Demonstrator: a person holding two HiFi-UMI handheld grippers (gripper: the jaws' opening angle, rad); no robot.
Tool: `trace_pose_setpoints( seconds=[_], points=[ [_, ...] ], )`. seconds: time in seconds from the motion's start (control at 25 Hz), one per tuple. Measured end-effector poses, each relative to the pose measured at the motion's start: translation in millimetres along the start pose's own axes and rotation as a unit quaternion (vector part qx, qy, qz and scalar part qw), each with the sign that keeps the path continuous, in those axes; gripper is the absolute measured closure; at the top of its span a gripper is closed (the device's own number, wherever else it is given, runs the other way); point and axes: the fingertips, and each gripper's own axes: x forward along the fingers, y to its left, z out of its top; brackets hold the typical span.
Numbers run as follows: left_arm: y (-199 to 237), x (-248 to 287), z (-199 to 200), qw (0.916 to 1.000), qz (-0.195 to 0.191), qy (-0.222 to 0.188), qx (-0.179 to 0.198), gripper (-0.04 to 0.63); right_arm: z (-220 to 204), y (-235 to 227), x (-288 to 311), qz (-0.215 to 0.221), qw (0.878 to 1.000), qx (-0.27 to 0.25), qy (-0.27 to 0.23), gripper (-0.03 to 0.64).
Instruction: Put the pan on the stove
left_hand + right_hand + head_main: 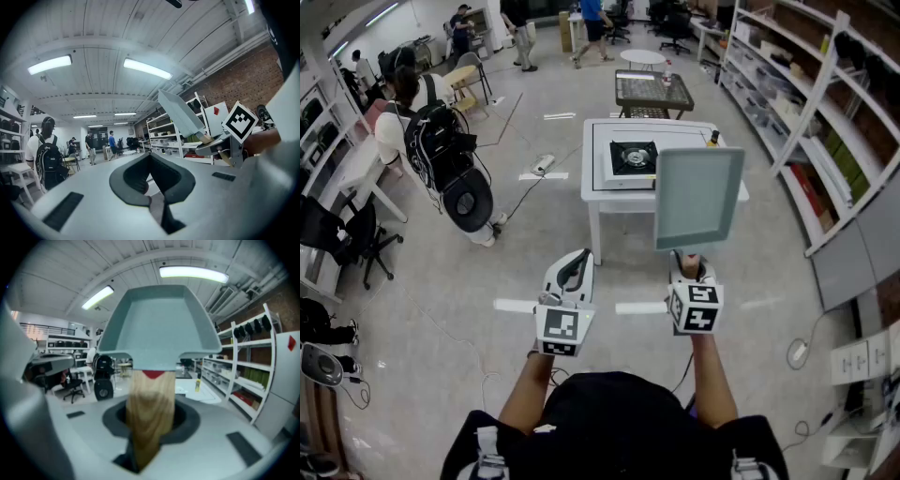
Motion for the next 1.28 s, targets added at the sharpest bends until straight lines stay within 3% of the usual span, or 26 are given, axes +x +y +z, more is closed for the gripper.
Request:
trace_pose_setpoints(
  seconds=[1.28],
  points=[
    [-22,18,-20,0.9996,0.02,0.019,-0.002,0.574,-18,-20,20,0.038,0.999,-0.001,0.023,0.506]
  ],
)
